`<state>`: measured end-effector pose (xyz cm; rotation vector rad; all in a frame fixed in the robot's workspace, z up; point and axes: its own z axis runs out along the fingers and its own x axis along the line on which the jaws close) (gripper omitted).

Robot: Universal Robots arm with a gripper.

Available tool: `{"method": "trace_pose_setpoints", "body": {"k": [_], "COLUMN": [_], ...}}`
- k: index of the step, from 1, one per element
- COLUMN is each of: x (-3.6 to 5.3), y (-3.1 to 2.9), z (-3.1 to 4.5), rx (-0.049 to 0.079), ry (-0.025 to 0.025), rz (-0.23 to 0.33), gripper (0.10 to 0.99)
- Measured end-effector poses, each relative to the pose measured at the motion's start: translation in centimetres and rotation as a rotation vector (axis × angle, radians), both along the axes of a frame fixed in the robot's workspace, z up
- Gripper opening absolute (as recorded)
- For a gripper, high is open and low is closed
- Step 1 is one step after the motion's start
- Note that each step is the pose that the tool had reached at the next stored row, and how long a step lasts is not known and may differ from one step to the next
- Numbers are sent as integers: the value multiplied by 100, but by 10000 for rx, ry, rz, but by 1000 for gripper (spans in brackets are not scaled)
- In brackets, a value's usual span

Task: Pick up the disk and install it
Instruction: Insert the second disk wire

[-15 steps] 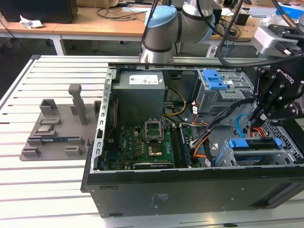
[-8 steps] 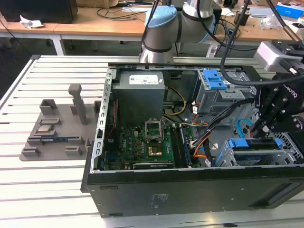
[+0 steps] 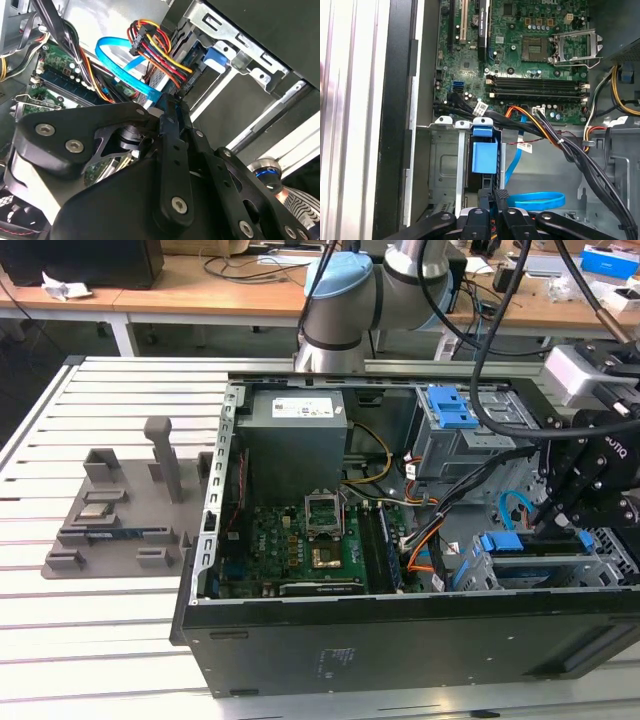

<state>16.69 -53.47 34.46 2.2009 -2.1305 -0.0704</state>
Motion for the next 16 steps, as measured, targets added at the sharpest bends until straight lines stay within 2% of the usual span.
{"method": "trace_pose_setpoints", "body": {"k": [5, 10, 14, 15, 16], "x": [9, 8, 8, 8, 8], "y": [0, -4, -4, -3, -3], "z": [-17, -93, -99, -104, -99], "rx": [0, -11, 5, 13, 6], "ry": [0, -2, -3, 1, 0], "rz": [106, 145, 147, 148, 148], "gripper": [161, 161, 161, 173, 235]}}
